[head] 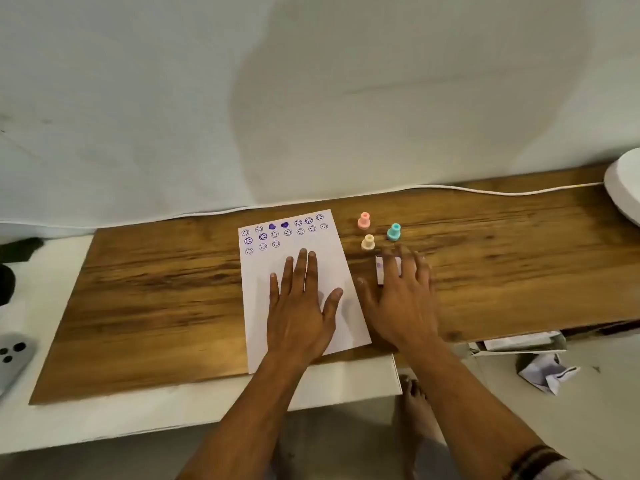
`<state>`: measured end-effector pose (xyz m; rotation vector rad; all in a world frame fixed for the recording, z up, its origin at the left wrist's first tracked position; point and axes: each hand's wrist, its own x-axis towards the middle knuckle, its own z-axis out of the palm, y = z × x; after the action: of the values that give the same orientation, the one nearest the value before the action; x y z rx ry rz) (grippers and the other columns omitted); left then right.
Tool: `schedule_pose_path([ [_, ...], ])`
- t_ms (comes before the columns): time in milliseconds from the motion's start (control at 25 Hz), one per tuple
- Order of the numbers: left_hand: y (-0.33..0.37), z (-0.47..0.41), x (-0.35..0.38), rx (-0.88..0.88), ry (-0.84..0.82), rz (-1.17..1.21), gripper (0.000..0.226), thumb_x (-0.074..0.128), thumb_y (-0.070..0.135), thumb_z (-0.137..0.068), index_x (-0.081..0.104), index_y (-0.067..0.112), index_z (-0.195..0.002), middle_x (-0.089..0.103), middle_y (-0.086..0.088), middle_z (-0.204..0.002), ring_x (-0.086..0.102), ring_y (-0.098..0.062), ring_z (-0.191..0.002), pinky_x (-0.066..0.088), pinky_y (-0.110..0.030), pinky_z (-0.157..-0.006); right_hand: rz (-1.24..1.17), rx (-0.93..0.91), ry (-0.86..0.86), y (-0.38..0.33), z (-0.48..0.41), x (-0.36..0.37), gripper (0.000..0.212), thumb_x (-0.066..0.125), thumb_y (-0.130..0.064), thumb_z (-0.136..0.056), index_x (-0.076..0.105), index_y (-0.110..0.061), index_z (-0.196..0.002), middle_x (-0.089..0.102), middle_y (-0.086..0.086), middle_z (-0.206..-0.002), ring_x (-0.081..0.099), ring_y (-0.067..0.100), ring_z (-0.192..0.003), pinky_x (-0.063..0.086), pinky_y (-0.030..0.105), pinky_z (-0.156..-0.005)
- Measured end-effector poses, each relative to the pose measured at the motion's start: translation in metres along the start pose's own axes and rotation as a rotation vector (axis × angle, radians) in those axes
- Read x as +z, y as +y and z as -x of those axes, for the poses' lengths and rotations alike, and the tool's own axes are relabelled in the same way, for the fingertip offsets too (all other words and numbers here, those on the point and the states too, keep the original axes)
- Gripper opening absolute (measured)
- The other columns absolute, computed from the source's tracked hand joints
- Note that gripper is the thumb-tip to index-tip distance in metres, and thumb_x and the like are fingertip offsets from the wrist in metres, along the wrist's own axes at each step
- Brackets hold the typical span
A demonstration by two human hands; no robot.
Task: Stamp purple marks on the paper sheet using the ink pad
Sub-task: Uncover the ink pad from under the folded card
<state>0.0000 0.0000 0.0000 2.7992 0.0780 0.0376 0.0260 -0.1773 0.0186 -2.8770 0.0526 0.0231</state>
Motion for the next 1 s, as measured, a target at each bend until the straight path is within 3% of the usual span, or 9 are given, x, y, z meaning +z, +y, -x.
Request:
schedule_pose_path([
  [160,0.007,-0.008,0.008,-0.046,-0.002,0.052,0.087,0.022,0.076,-0.094,-0.001,0.029,-0.164,-0.005,0.007,-0.174,-0.009,-0.018,-0.16,-0.011,-0.045,-0.128,-0.035,0.131,0.03,0.012,-0.008,0.002,0.072,0.05,-0.07,-0.093,0.037,-0.032,-0.153,0.03,0.016,-0.165,0.027,0.043,-0.15,0.032,0.059,-0.118],
  [360,0.015,-0.003,0.007,0.01,-0.081,0.122,0.076,0.054,0.062,-0.092,0.034,0.029,-0.158,0.023,0.006,-0.171,0.011,-0.019,-0.16,-0.008,-0.044,-0.129,-0.161,0.142,-0.029,0.007,-0.006,-0.002,0.07,0.067,-0.062,-0.087,0.046,-0.034,-0.148,0.034,0.013,-0.161,0.03,0.039,-0.146,0.039,0.054,-0.115],
  [600,0.038,-0.008,0.014,0.03,-0.121,0.296,0.066,0.068,0.039,-0.09,0.047,0.027,-0.152,0.041,0.005,-0.162,0.026,-0.018,-0.153,0.004,-0.031,-0.125,-0.349,0.179,-0.079,0.002,0.005,-0.005,0.077,0.081,-0.052,-0.08,0.05,-0.028,-0.147,0.033,0.011,-0.162,0.027,0.034,-0.148,0.038,0.048,-0.115],
  [720,0.04,-0.013,0.016,-0.022,-0.106,0.352,0.065,0.071,0.03,-0.089,0.05,0.022,-0.15,0.046,0.002,-0.158,0.03,-0.018,-0.149,0.024,-0.034,-0.125,-0.346,0.147,-0.123,0.008,0.004,-0.009,0.077,0.078,-0.056,-0.082,0.049,-0.03,-0.149,0.034,0.007,-0.164,0.027,0.031,-0.149,0.037,0.046,-0.115],
  [880,0.04,-0.017,0.017,-0.028,-0.075,0.331,0.067,0.076,0.037,-0.086,0.051,0.026,-0.148,0.047,0.005,-0.157,0.031,-0.018,-0.148,0.03,-0.041,-0.125,-0.457,0.15,-0.06,0.014,0.003,-0.01,0.074,0.078,-0.053,-0.083,0.05,-0.028,-0.147,0.043,0.005,-0.157,0.033,0.027,-0.144,0.038,0.039,-0.109],
  [1000,0.039,-0.014,0.02,0.005,-0.055,0.255,0.066,0.069,0.052,-0.089,0.05,0.029,-0.148,0.045,0.006,-0.158,0.03,-0.018,-0.15,0.02,-0.044,-0.128,-0.423,0.273,0.101,0.03,-0.009,-0.017,0.076,0.075,-0.055,-0.085,0.046,-0.028,-0.149,0.038,0.008,-0.159,0.032,0.031,-0.146,0.042,0.049,-0.111],
])
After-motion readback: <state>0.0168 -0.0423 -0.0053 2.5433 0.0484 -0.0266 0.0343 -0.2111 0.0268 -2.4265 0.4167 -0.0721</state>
